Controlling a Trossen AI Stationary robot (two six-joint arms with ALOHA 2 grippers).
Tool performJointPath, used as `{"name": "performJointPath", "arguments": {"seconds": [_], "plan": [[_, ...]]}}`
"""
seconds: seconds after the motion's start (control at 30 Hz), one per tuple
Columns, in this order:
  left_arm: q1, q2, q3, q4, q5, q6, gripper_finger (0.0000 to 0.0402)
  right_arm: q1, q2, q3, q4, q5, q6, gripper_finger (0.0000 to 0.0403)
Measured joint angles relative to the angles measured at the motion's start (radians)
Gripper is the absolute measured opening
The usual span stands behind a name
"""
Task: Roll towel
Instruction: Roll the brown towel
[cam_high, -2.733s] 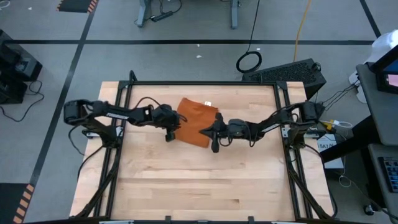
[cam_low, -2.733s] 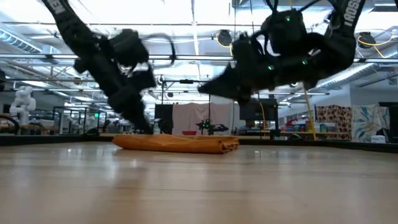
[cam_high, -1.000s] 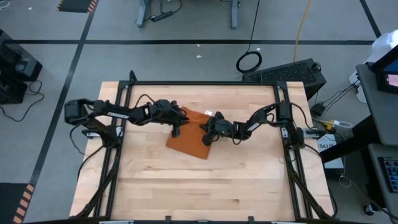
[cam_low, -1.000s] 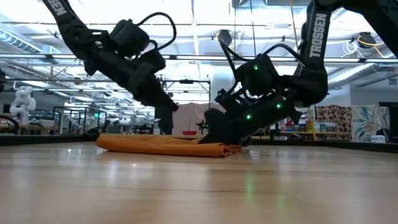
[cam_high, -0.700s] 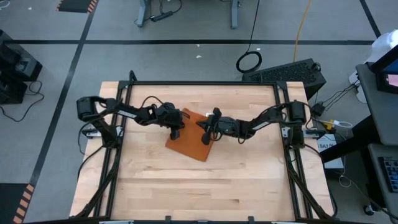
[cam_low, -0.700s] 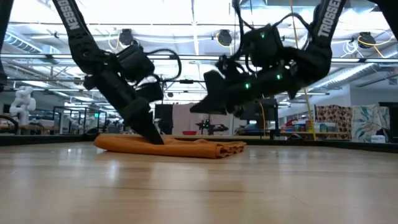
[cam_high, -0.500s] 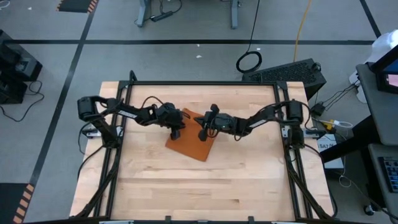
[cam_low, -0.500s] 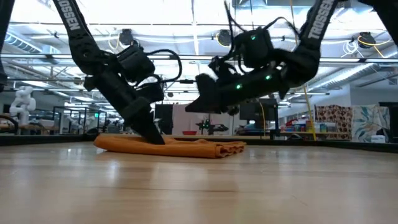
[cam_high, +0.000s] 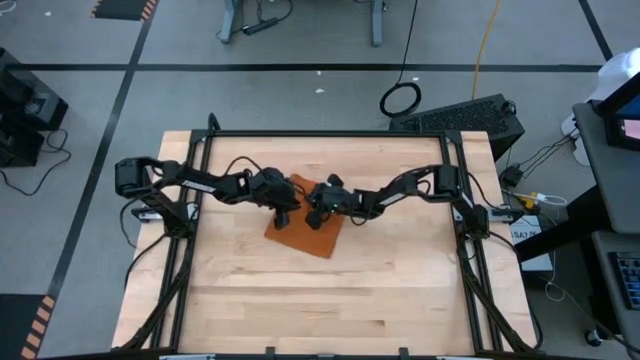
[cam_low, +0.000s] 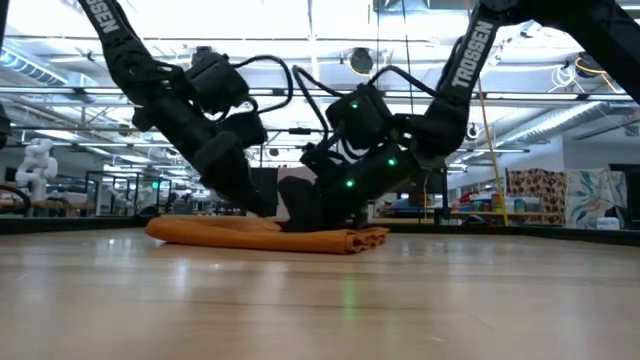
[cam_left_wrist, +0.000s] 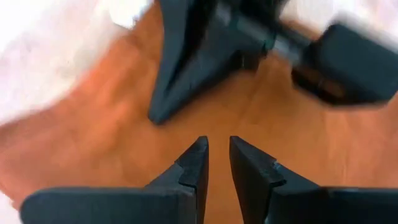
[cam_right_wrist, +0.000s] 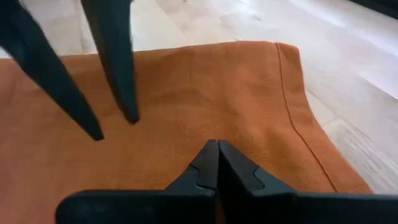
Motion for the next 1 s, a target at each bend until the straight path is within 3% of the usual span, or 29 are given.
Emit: {"name": "performJointPath", "arguments": {"seconds": [0.17,0.53,0.63,0.77,1.0], "plan": [[0.001,0.002,-0.025,-0.075,-0.006,0.001,0.007,0.018,-0.073,0.002,-0.051,-0.008,-0.045,0.0],[0.001,-0.033,-0.066,-0.07,0.018,0.0,0.007,0.123,-0.426,-0.051,-0.297,-0.008,-0.14,0.0],[-0.012,-0.093,-0.066,-0.062,0.04,0.0,0.007,0.159,-0.473,-0.142,-0.247,-0.004,-0.128,0.0],[-0.05,-0.167,-0.066,-0.055,0.042,0.026,0.007,0.194,-0.472,-0.27,-0.04,-0.002,-0.081,0.0],[-0.153,-0.171,-0.104,0.025,0.042,0.019,0.0042,0.206,-0.329,-0.355,0.23,0.006,-0.042,0.0]]}}
